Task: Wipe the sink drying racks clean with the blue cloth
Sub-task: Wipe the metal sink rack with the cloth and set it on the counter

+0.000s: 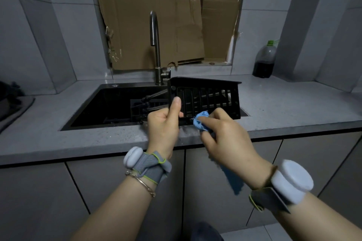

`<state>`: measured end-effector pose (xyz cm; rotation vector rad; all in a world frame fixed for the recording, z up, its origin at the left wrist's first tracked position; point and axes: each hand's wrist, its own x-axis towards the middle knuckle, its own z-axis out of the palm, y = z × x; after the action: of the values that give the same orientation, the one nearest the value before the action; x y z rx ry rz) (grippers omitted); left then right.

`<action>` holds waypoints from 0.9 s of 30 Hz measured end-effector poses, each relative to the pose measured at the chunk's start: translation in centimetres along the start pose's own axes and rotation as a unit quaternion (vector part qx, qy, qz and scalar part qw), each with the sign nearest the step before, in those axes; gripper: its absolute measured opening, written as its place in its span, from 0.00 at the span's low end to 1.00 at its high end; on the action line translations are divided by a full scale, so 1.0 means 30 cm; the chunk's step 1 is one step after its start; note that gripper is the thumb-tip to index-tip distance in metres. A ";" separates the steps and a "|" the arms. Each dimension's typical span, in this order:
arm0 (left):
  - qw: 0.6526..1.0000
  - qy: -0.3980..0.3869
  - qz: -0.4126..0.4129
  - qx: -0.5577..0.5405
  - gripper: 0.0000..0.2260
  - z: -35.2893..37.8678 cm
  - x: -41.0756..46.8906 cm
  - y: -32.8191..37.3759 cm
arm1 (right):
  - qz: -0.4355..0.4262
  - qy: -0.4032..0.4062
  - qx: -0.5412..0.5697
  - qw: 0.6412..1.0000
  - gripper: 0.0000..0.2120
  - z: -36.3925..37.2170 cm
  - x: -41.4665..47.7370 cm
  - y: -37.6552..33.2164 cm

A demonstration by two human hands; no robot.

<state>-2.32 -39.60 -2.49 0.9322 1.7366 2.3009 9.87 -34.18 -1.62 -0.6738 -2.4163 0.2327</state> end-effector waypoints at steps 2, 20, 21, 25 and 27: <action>1.000 -0.002 0.008 0.008 0.21 -0.002 0.005 -0.007 | 0.043 -0.021 0.133 0.990 0.14 0.017 0.004 0.002; 0.991 0.008 0.105 0.078 0.20 -0.014 -0.010 -0.038 | 0.124 0.006 0.330 0.936 0.16 0.072 0.025 -0.008; 0.991 0.002 0.105 0.082 0.20 -0.011 -0.011 -0.039 | 0.159 0.020 0.398 0.903 0.17 0.070 0.025 -0.005; 0.992 -0.004 0.097 0.074 0.21 -0.010 0.008 -0.042 | 0.261 0.127 0.696 0.656 0.14 0.036 0.045 0.035; 0.994 0.002 0.088 0.065 0.21 -0.022 0.012 -0.051 | 0.297 0.127 0.770 0.550 0.12 0.021 0.050 0.055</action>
<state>-3.37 -39.48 -3.81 1.1483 1.8974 2.3168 9.13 -32.01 -1.88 -0.4595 -0.7891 1.9988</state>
